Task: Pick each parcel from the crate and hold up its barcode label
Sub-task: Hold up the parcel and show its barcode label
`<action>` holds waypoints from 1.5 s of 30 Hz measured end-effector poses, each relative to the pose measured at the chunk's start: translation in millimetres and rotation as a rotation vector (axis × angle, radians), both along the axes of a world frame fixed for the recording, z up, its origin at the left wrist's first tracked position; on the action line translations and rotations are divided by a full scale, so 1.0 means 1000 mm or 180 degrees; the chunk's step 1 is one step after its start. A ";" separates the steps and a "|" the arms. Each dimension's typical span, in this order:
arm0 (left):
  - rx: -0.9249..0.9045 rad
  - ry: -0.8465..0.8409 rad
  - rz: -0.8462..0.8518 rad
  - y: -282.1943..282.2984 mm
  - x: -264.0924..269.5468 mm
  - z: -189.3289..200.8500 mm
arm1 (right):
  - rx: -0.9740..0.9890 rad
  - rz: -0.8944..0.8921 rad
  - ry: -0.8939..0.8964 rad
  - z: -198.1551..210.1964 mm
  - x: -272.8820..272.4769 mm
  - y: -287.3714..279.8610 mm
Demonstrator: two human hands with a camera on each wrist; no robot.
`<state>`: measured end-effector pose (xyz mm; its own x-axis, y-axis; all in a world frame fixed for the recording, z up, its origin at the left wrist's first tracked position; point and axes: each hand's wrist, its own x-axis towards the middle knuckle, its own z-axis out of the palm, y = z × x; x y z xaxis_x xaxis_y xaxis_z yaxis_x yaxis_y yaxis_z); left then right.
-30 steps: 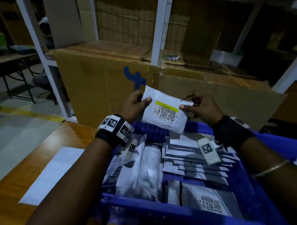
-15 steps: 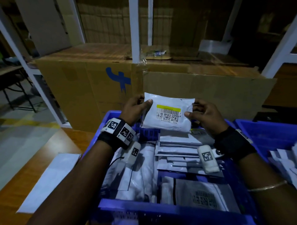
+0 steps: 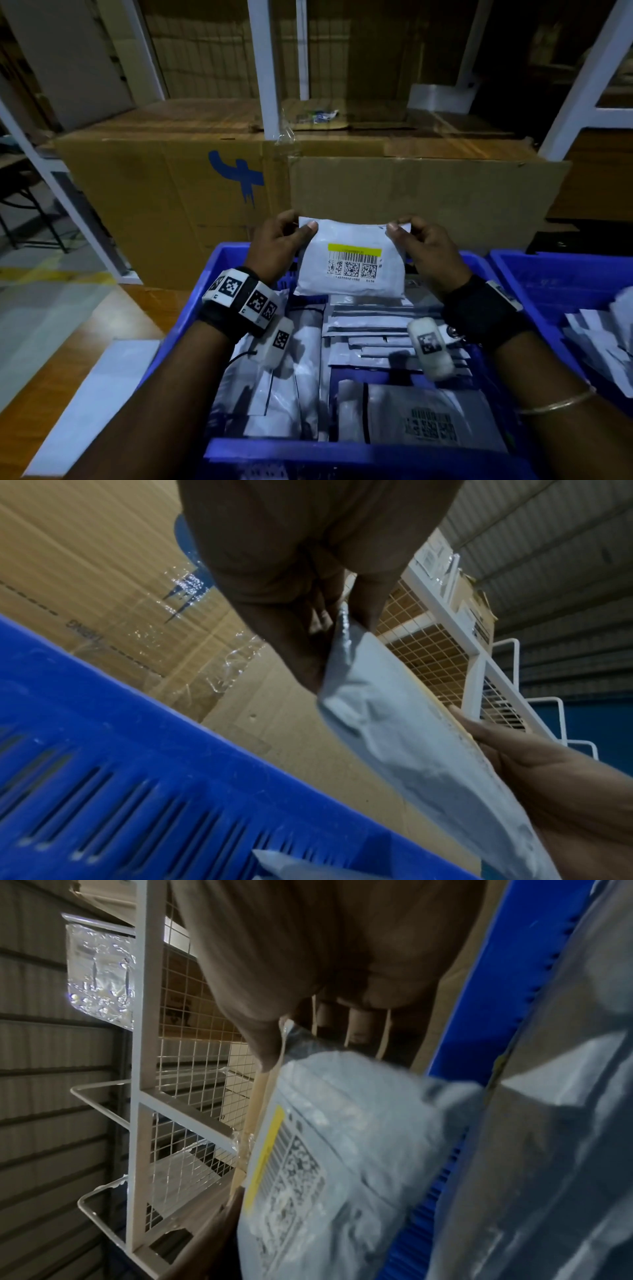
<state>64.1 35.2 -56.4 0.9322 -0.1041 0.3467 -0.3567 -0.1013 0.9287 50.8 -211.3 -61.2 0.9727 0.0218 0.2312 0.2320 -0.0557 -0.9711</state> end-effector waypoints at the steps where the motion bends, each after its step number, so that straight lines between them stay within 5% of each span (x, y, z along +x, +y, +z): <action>1: 0.0016 -0.0003 -0.0021 -0.001 -0.002 0.000 | 0.0019 -0.0062 0.0015 0.000 0.000 0.000; 17: -0.0155 0.0044 0.0058 0.000 0.000 -0.004 | -0.0066 -0.0210 -0.0154 -0.008 0.004 0.001; 26: 0.0537 0.0644 -0.0491 -0.005 -0.015 -0.003 | 0.0108 -0.0753 -0.0426 -0.007 0.010 -0.011; 34: 0.0126 0.0752 -0.0112 0.001 -0.006 -0.008 | 0.0014 0.0023 -0.0166 -0.005 0.004 -0.010; 45: 0.0139 0.0793 -0.0098 0.001 -0.005 -0.007 | 0.0050 0.0325 -0.0197 -0.008 0.005 -0.016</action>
<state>59.0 35.8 -63.3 0.9845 -0.1435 0.1013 -0.1210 -0.1358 0.9833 55.7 -227.1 -69.7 0.9494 0.1159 0.2918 0.2952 -0.0136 -0.9553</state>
